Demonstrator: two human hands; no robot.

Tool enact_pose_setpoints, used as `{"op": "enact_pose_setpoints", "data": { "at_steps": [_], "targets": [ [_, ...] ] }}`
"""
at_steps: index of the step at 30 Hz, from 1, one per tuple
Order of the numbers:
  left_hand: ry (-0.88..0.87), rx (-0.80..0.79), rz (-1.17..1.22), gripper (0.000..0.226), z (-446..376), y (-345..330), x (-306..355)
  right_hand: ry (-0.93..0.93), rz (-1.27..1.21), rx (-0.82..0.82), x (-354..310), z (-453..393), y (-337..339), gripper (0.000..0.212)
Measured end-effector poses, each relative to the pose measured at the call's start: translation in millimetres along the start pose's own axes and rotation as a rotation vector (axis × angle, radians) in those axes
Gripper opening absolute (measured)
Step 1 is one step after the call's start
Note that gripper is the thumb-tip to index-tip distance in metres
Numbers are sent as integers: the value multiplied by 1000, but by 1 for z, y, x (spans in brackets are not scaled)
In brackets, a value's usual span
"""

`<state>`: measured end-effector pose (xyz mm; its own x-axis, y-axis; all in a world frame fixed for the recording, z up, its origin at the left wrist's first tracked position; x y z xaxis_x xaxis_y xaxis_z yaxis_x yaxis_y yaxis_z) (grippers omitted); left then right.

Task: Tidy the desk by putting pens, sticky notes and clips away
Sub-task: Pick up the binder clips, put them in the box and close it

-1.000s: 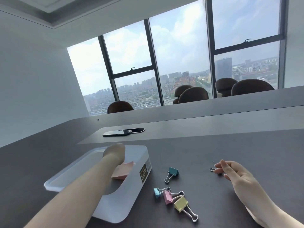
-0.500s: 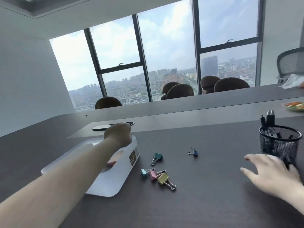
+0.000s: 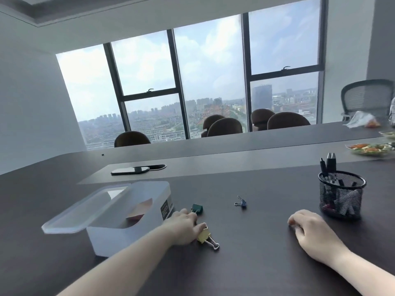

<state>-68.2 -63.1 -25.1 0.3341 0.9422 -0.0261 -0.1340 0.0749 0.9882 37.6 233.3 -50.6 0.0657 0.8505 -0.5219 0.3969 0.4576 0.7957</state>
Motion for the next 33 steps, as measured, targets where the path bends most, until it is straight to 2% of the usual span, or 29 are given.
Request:
{"op": "enact_pose_setpoints", "data": {
  "at_steps": [6, 10, 13, 17, 22, 24, 27, 30, 33],
  "targets": [
    [-25, 253, 100, 29, -13, -13, -11, 42, -2, -44, -30, -19, -27, 39],
    [8, 432, 191, 23, -12, -18, -12, 4, -78, 47, -47, -34, -36, 31],
    [61, 467, 157, 25, -14, -23, -12, -69, -182, 143, -60, -50, -41, 29],
    [72, 486, 138, 28, -13, -24, -7, -129, -206, 168, -76, -77, -52, 26],
    [28, 631, 48, 27, -5, -16, -1, -93, 63, -54, -87, -89, -76, 53],
    [10, 658, 41, 30, -5, -16, 0, -65, 173, -93, -87, -88, -84, 42],
    [12, 689, 108, 38, -6, -16, -3, -30, 154, -45, -88, -87, -83, 20],
    [88, 677, 158, 48, -6, -14, -8, 6, 142, 14, -88, -83, -78, 15],
    [159, 701, 329, 49, -8, -11, -16, 76, 179, 64, -90, -77, -76, 14]
  ]
}}
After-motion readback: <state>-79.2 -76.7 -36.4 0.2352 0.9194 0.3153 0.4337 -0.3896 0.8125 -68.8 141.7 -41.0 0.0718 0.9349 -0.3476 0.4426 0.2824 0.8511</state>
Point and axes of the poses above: each hand's wrist, its own z-axis away from the middle knuckle, its own y-axis out of the back of the hand, x = y × z, the point moved 4 cm from there along -z, towards the middle knuckle, and after that the axes turned 5 degrees about -z, right-handed, at the moved point
